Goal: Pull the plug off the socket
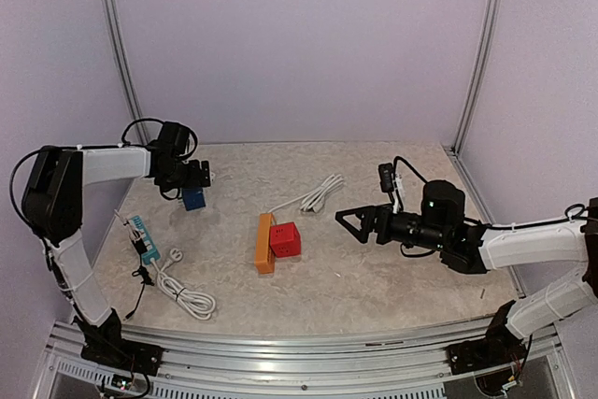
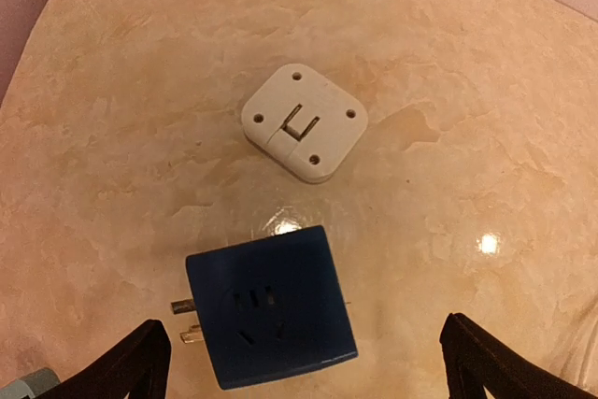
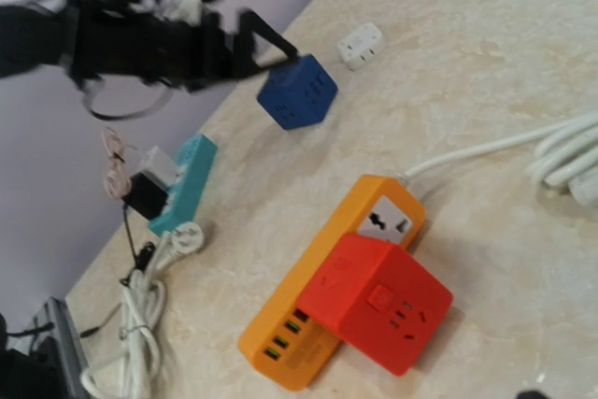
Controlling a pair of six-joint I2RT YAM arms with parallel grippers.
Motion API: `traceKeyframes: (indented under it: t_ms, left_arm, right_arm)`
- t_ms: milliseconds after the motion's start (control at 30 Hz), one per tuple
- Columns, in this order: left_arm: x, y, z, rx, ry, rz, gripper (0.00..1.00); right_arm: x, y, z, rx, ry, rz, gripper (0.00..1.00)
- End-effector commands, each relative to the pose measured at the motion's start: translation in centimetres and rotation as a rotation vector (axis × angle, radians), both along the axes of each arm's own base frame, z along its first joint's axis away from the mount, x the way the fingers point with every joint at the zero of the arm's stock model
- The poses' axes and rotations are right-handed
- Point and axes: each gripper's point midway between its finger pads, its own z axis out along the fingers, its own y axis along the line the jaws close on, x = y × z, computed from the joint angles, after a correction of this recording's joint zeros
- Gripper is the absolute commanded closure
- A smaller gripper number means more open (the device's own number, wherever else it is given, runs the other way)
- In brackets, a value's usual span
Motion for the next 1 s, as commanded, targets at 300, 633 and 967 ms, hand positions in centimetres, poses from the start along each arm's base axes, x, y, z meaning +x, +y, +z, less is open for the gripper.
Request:
traceKeyframes:
  t_ms: [300,633,967]
  left_arm:
    - [-12.6,-15.9,0.8,-0.129,0.004,-0.483,0.01]
    - [-17.9,-19.7,-1.9,-0.231,0.090,-0.546,0.14]
    - [-18.2,-21.3,-4.2,-0.252,0.142,-0.570,0.20]
  right_arm:
    - [1.6,1.6,-1.7,-0.194,-0.070,0.062,0.01]
    - [2.5,3.4,-4.8,-0.282,-0.116,0.169,0.03]
    - [2.7,4.1,-7.7,-0.374,-0.210,0.259,0.07]
